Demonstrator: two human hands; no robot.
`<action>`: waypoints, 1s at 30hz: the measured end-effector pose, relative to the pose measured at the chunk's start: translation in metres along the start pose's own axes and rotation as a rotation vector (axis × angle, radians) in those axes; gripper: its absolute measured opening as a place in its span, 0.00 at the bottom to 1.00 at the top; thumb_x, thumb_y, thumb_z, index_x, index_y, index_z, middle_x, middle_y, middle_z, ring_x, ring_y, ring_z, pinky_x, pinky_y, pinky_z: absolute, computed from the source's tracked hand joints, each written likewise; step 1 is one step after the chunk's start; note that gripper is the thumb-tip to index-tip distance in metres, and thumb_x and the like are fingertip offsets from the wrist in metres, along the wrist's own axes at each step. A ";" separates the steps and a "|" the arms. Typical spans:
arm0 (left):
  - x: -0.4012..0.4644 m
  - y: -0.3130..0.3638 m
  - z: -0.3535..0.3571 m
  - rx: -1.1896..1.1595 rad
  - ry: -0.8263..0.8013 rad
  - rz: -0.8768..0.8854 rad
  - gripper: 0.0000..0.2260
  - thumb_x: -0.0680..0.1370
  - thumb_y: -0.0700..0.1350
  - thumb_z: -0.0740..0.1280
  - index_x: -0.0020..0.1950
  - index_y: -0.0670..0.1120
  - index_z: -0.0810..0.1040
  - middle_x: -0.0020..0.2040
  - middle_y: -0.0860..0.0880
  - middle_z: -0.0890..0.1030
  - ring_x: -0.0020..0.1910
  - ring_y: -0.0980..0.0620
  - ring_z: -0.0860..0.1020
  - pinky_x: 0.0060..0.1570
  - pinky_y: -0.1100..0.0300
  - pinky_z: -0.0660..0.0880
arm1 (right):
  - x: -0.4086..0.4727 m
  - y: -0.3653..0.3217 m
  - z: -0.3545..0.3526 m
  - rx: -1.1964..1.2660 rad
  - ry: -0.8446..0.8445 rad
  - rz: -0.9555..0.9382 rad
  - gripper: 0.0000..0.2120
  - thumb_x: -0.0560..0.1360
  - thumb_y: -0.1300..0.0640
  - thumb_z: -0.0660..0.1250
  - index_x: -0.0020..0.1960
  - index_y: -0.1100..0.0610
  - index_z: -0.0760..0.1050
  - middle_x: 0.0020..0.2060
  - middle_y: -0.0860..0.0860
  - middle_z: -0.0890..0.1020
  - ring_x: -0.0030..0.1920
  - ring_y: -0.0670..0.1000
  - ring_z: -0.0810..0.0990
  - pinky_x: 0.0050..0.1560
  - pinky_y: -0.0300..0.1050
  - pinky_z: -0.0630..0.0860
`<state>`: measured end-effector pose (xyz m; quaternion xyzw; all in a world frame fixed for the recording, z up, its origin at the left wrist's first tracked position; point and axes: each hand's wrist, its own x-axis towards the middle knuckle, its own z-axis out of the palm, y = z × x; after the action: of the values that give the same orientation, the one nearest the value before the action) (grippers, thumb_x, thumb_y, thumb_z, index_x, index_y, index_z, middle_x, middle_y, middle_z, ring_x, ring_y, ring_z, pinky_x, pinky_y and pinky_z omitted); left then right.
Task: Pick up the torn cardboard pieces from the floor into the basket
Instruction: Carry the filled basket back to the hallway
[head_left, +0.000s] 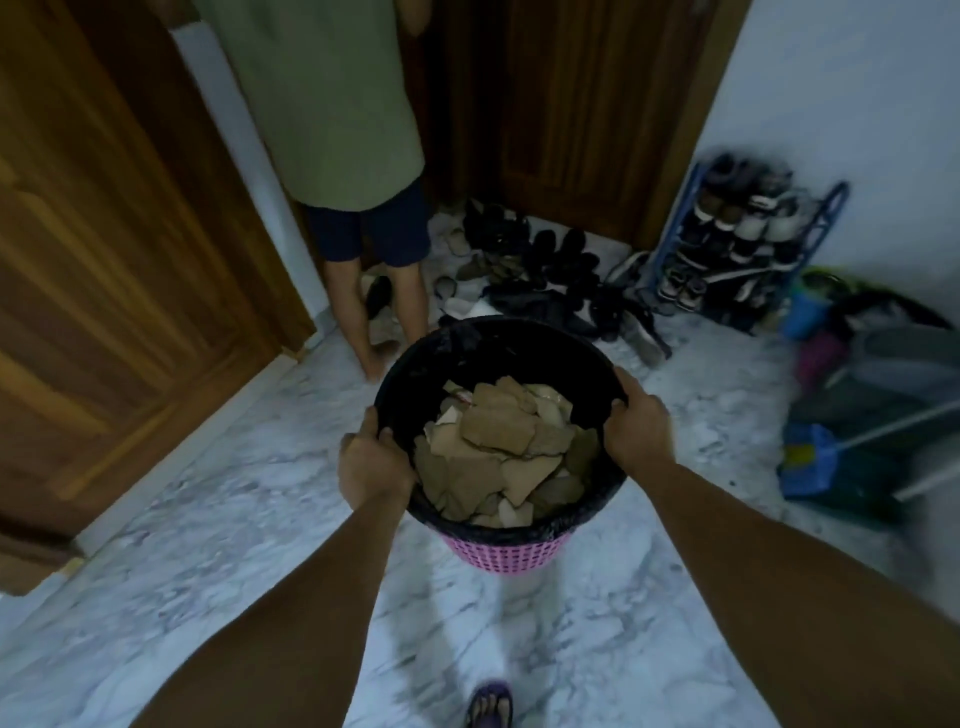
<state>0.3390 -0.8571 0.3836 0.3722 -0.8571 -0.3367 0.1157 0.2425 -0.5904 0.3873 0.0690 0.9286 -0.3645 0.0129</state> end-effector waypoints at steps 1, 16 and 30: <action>0.001 0.018 0.015 0.005 -0.026 0.027 0.20 0.82 0.44 0.57 0.74 0.51 0.67 0.60 0.36 0.76 0.58 0.37 0.75 0.51 0.48 0.75 | 0.008 0.011 -0.013 -0.007 0.028 0.023 0.25 0.81 0.60 0.55 0.76 0.46 0.62 0.58 0.64 0.77 0.50 0.65 0.78 0.52 0.58 0.78; -0.073 0.241 0.226 0.112 -0.270 0.209 0.22 0.81 0.46 0.60 0.75 0.45 0.62 0.63 0.36 0.75 0.60 0.36 0.75 0.54 0.47 0.72 | 0.116 0.205 -0.199 -0.086 0.231 0.307 0.24 0.81 0.60 0.56 0.76 0.50 0.61 0.61 0.65 0.76 0.58 0.65 0.76 0.53 0.54 0.72; -0.140 0.364 0.404 0.070 -0.707 0.291 0.26 0.79 0.41 0.60 0.77 0.50 0.60 0.63 0.39 0.77 0.59 0.39 0.76 0.54 0.52 0.75 | 0.182 0.370 -0.303 -0.075 0.406 0.576 0.21 0.82 0.58 0.57 0.75 0.55 0.66 0.62 0.66 0.74 0.60 0.67 0.75 0.58 0.55 0.73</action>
<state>0.0513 -0.3776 0.3304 0.1113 -0.8990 -0.3950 -0.1532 0.1213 -0.0948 0.3460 0.3984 0.8675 -0.2903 -0.0673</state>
